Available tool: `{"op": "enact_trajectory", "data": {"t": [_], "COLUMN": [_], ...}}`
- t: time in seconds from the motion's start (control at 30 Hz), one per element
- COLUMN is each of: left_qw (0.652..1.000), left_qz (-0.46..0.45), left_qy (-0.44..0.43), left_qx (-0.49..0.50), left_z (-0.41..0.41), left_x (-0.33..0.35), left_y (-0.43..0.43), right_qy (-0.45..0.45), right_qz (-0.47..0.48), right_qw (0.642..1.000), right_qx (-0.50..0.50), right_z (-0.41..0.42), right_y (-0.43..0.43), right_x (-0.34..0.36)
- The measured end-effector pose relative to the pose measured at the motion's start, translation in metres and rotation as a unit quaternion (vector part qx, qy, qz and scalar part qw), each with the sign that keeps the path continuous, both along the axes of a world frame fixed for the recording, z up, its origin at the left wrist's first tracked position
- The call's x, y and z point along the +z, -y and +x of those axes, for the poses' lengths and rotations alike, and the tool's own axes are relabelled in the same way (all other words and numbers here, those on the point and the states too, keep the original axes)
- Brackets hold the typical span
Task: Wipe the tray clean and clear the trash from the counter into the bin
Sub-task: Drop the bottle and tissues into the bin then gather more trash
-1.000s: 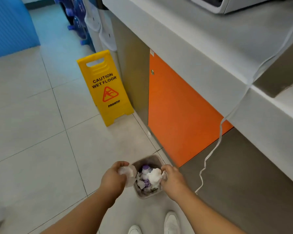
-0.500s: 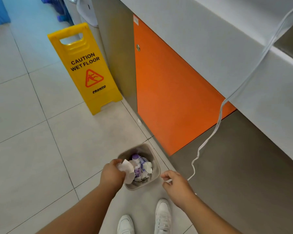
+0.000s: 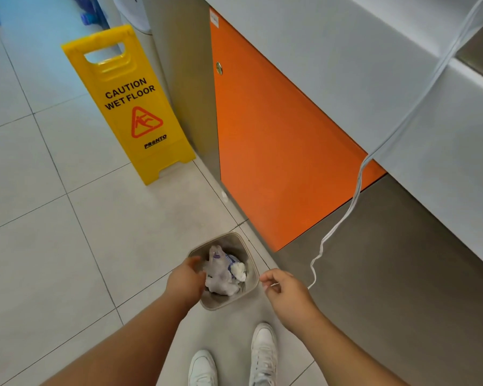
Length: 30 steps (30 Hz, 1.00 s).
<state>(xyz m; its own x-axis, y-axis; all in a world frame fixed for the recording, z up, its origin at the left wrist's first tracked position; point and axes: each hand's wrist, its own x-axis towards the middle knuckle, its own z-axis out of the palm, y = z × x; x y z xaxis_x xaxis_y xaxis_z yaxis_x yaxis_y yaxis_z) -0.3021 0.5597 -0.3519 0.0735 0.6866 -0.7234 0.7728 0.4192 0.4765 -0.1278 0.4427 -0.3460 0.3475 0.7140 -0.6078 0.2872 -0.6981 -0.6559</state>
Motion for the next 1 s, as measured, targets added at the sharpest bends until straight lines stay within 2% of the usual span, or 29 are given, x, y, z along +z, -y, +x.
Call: {"op": "enact_trajectory", "data": {"t": [0.23, 0.5, 0.77, 1.0], "left_qw": [0.999, 0.987, 0.959, 0.932], "left_qz": [0.014, 0.057, 0.111, 0.133], "left_qy": [0.038, 0.135, 0.211, 0.26], "left_qx": [-0.024, -0.068, -0.152, -0.213], "left_z": [-0.007, -0.009, 0.003, 0.048], "left_x": [0.045, 0.151, 0.25, 0.304], "left_y": [-0.001, -0.009, 0.007, 0.03], "right_qy": [-0.002, 0.049, 0.093, 0.145], "right_qz": [0.032, 0.119, 0.212, 0.268], "right_qw": [0.999, 0.99, 0.968, 0.946], "right_qx": [0.004, -0.048, -0.098, -0.109], "right_z": [-0.003, 0.005, 0.017, 0.036], "right_y": [-0.009, -0.008, 0.042, 0.089], "right_x": [0.042, 0.153, 0.265, 0.33]}}
